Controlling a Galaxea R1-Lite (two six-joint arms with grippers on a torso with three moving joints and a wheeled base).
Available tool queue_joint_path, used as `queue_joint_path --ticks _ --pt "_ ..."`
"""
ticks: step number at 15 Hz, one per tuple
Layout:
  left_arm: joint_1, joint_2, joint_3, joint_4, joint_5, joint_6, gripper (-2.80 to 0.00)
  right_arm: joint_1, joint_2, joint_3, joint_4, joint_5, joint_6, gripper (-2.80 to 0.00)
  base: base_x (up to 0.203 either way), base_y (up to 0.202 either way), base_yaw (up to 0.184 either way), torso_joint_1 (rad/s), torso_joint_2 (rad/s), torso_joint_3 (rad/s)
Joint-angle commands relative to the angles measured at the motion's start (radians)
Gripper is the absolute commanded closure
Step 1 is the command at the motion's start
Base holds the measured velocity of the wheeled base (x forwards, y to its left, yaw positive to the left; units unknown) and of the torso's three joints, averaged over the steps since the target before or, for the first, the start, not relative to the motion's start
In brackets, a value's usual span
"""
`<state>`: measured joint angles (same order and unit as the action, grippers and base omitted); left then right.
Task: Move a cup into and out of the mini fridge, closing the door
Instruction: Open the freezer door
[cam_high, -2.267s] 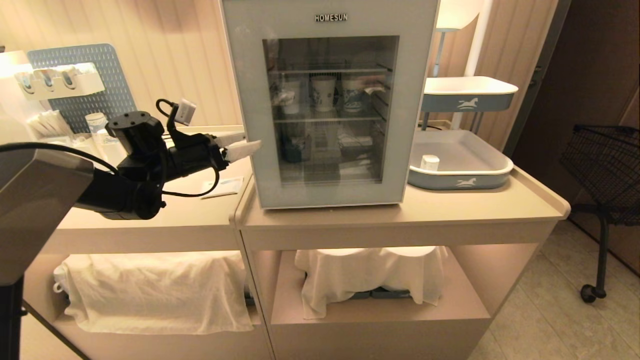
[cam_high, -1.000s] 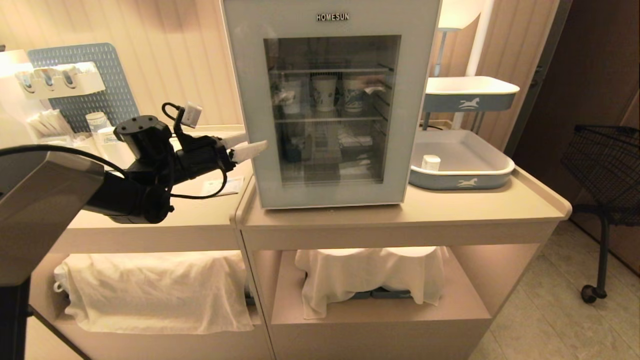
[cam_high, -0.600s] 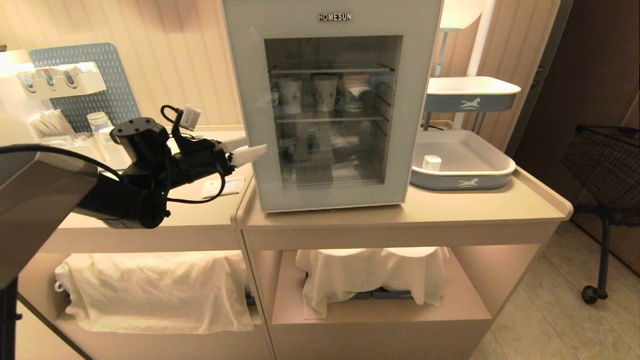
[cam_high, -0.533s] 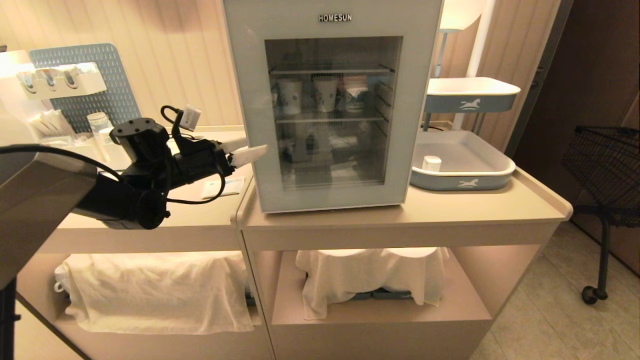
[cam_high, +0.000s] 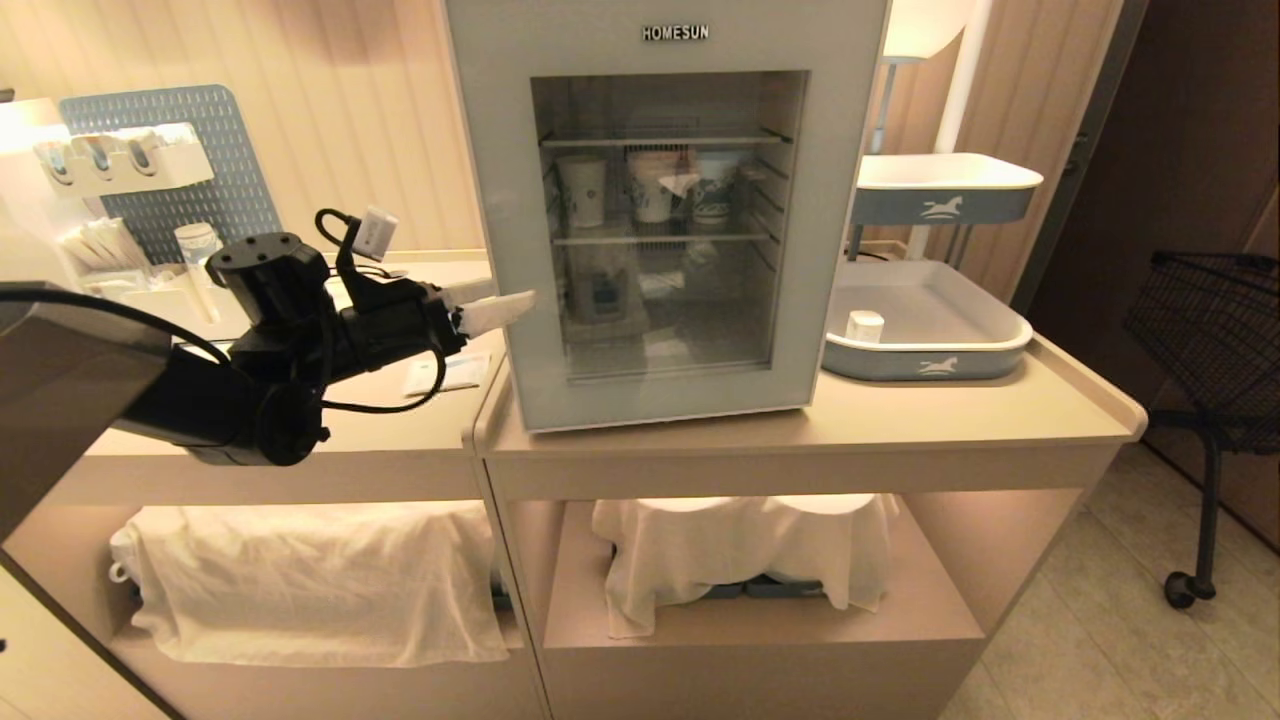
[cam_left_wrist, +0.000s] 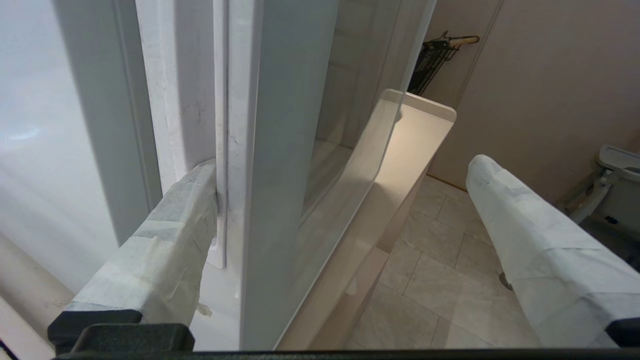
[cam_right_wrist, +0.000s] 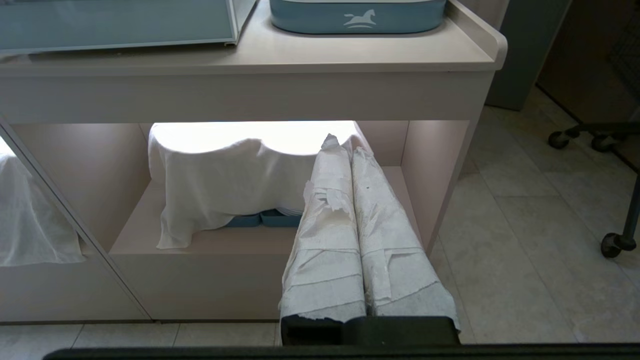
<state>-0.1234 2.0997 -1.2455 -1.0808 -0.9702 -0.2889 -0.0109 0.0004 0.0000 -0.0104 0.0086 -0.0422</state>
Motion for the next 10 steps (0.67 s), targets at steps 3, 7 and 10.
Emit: queue_joint_path --ticks 3,7,10 --pt "-0.013 -0.049 0.043 -0.011 -0.007 -0.003 -2.80 0.000 -0.002 0.009 0.000 0.001 -0.001 0.00 0.000 0.000 0.000 0.000 0.00 0.000" --pt "-0.024 -0.096 0.087 -0.010 -0.006 -0.003 -2.80 0.000 -0.002 0.009 0.000 0.001 -0.001 0.00 0.000 0.000 0.000 0.000 0.00 0.000" --pt "-0.033 -0.135 0.129 -0.010 0.002 -0.007 -2.80 0.000 -0.002 0.009 0.000 0.001 -0.001 0.00 0.000 0.000 0.000 0.000 0.00 0.000"
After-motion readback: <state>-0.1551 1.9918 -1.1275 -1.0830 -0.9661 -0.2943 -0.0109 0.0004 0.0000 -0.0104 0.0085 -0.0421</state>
